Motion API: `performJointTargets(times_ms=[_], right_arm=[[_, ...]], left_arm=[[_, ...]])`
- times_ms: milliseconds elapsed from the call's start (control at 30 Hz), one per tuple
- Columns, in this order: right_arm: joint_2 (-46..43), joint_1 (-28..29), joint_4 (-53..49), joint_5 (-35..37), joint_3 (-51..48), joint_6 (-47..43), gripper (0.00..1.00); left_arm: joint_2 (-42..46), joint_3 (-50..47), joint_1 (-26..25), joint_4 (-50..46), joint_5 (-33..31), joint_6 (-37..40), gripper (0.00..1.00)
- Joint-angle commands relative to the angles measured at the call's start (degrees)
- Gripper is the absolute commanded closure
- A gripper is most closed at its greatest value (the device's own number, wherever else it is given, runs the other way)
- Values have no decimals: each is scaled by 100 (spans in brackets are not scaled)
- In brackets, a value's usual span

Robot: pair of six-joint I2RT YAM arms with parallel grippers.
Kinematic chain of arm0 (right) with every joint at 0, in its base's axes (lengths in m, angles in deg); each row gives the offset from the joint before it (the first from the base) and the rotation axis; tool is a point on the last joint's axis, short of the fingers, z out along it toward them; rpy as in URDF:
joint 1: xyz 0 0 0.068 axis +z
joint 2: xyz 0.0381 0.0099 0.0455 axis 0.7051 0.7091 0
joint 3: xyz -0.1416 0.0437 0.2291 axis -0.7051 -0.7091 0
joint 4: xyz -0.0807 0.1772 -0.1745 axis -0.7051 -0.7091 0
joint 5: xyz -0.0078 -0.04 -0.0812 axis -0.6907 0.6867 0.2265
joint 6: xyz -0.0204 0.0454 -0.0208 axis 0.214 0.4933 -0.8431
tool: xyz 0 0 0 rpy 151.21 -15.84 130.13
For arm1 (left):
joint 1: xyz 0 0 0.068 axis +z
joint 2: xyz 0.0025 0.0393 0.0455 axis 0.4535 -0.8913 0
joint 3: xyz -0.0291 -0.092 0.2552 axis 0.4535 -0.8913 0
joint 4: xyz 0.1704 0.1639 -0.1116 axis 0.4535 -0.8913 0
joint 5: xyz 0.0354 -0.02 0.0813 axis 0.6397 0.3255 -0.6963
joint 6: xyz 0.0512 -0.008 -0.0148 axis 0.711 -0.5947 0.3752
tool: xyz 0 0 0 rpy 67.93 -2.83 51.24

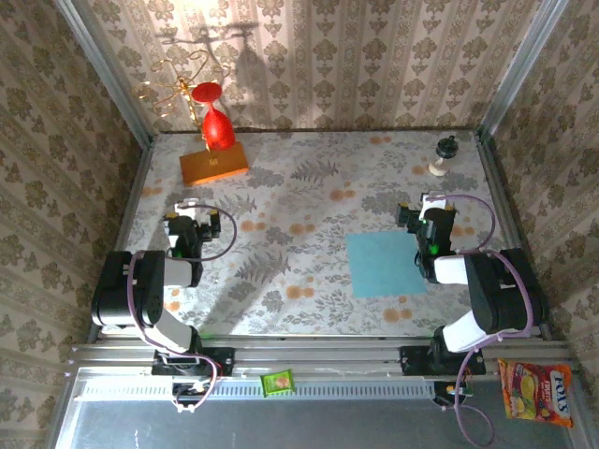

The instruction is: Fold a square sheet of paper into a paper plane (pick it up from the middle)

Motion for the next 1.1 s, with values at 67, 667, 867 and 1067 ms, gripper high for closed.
performJointTargets(times_ms=[67,667,867,1067], right_arm=[[24,14,137,125,-53,76,0],[28,9,94,119,-26,82,0],[20,5,123,119,-42,78,0],[-158,76,369,240,-248,23,0]], left_arm=[[-14,107,46,25,75,46,0],[-5,121,132,-14,176,-32,0],[-8,117,129,-10,187,-26,0],[285,-91,113,151,338,43,0]])
